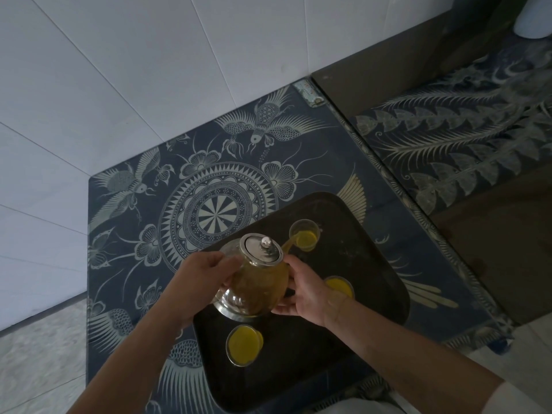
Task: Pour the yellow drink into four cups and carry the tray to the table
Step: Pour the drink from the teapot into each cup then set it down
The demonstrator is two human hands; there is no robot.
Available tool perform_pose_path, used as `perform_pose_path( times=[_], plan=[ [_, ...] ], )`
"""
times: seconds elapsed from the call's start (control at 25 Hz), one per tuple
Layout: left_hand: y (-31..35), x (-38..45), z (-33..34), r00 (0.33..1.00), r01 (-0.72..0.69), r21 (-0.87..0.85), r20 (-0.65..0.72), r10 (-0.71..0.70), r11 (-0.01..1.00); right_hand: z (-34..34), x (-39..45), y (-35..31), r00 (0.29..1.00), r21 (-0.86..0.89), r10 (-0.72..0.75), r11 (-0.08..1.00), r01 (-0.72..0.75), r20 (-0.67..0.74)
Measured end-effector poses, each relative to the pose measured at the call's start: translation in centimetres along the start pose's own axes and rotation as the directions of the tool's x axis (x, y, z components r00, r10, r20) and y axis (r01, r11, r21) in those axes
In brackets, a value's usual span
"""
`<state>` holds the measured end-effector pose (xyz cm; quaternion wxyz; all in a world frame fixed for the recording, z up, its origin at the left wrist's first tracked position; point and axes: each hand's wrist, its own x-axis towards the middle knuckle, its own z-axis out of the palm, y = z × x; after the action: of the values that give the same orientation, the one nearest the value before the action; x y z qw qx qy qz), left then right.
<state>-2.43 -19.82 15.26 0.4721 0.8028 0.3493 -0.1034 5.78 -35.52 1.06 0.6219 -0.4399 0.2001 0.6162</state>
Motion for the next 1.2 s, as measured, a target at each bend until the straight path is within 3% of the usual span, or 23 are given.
perform_pose_path(
  times=[1.2],
  plan=[
    [0.1, 0.2, -0.2, 0.998, -0.040, 0.045, 0.051, 0.038, 0.998, 0.5, -1.2, -0.2, 1.000, -0.046, -0.013, 0.999, 0.013, 0.001]
  ],
)
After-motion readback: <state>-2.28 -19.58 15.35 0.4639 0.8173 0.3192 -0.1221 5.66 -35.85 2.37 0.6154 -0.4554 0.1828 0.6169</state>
